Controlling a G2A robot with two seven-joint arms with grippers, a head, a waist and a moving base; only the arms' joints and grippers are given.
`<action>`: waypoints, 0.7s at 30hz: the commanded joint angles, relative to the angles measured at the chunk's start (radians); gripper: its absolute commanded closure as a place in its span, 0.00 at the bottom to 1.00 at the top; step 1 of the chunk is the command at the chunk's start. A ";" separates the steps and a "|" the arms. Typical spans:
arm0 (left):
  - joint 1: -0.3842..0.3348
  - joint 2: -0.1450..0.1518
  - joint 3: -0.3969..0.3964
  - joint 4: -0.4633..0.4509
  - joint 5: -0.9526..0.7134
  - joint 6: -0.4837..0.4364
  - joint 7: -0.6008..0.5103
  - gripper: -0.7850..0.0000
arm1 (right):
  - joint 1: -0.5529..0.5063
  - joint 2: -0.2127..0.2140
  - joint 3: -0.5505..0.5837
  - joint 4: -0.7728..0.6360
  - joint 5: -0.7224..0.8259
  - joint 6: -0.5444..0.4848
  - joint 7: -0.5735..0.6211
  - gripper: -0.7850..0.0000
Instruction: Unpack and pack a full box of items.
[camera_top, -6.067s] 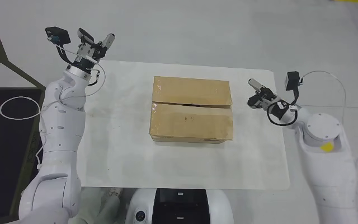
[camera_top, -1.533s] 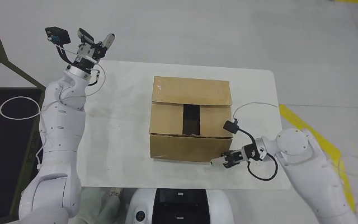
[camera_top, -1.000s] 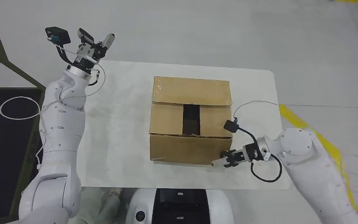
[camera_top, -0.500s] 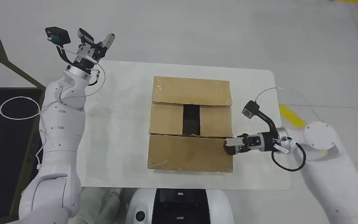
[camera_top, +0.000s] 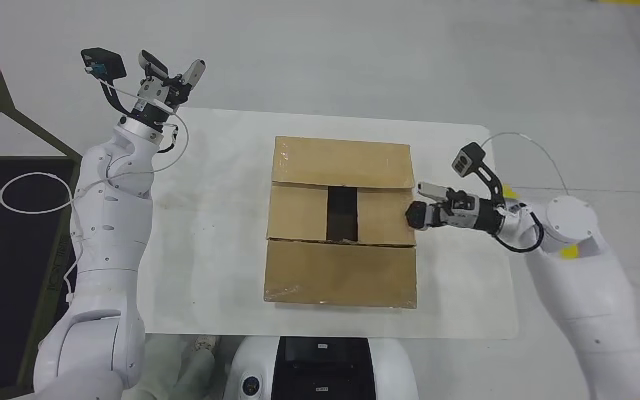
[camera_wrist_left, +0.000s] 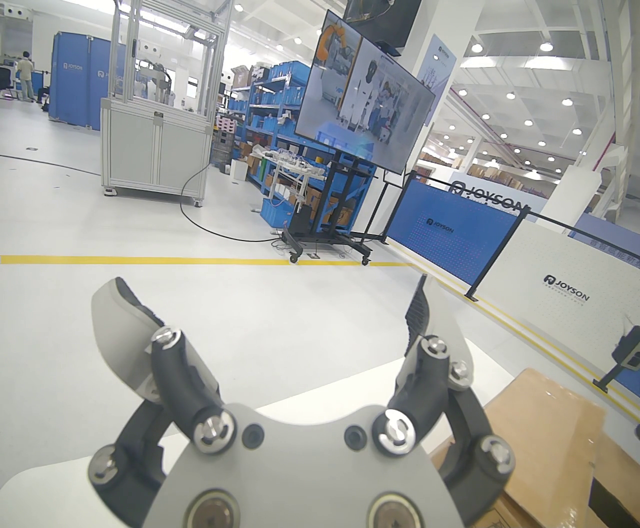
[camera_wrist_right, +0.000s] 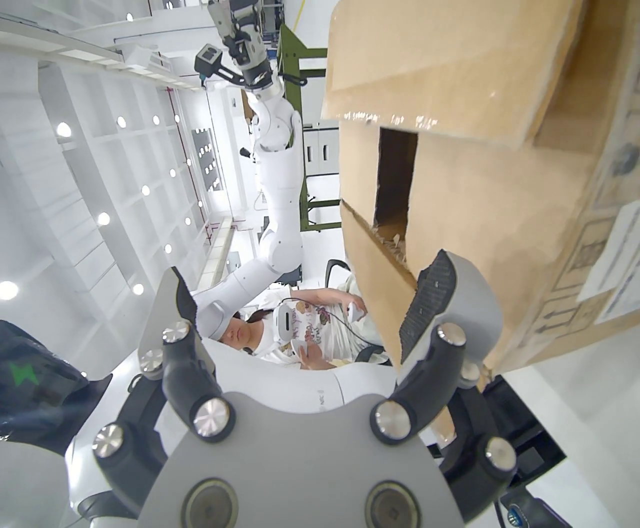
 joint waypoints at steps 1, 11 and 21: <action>0.000 0.000 0.000 0.000 0.000 0.000 0.000 0.00 | 0.026 -0.005 -0.022 0.033 -0.011 0.001 -0.014 0.00; 0.000 0.000 0.000 0.000 0.000 0.000 0.000 0.00 | 0.118 -0.029 -0.088 0.167 0.032 -0.012 -0.037 0.00; 0.000 0.000 0.000 0.000 0.000 0.000 0.000 0.00 | 0.183 -0.050 -0.134 0.242 0.067 -0.042 -0.038 0.00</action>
